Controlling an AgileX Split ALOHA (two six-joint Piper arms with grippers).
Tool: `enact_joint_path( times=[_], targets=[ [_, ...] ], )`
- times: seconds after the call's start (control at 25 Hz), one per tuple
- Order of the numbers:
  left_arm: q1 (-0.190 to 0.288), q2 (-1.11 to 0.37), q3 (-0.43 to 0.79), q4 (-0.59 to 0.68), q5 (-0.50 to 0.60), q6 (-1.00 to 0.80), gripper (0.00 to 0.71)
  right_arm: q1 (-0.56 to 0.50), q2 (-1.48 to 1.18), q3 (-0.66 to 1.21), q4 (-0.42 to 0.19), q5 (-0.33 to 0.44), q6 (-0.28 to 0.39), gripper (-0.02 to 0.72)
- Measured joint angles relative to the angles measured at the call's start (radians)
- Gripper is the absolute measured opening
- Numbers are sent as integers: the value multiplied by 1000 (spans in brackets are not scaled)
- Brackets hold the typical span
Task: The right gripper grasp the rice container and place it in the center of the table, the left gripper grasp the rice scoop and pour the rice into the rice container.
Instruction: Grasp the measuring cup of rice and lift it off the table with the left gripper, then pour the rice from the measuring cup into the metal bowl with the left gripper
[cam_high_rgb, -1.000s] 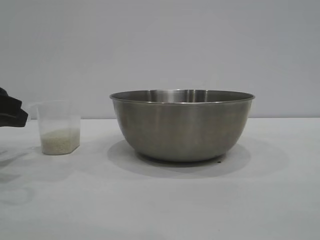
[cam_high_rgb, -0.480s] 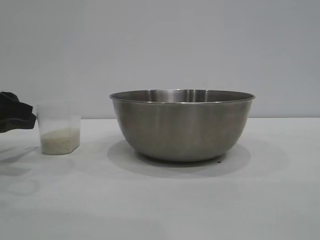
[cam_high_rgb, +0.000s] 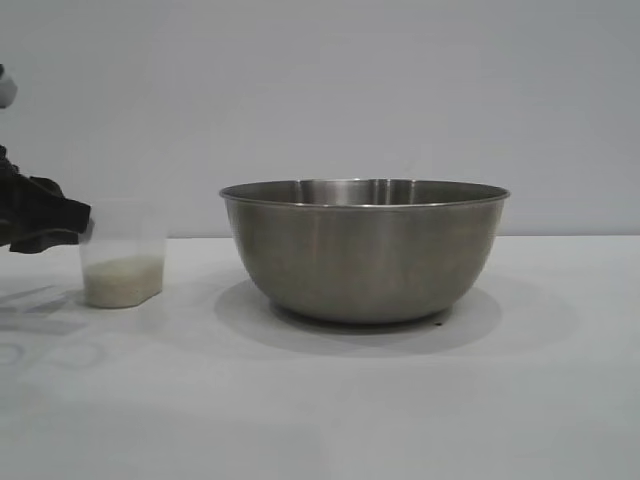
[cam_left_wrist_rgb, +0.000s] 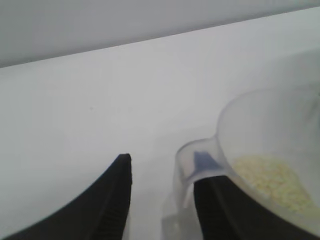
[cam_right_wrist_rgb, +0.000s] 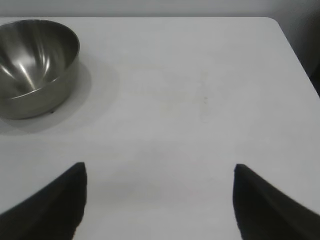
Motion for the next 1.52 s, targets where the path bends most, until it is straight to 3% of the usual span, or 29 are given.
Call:
enact_joint_path(
  times=[0.04,0.36,0.6,1.08,1.24,1.52],
  targets=[
    [0,0,-10,5,0,2,0,0,0,0,0,0,0,566],
    [0,-13,-34,54,10,15,0,0,0,0,0,0,0,566],
    [0,-144,-39,129,16,25,0,0,0,0,0,0,0,566],
    [-2,-222,-249,468,14,55,0,0,0,0,0,0,0,566],
    [-33,-222,-328,545,14,80,0,0,0,0,0,0,0,566],
    [-144,-222,-419,615,67,313,0,0,0,0,0,0,0,566]
  ],
)
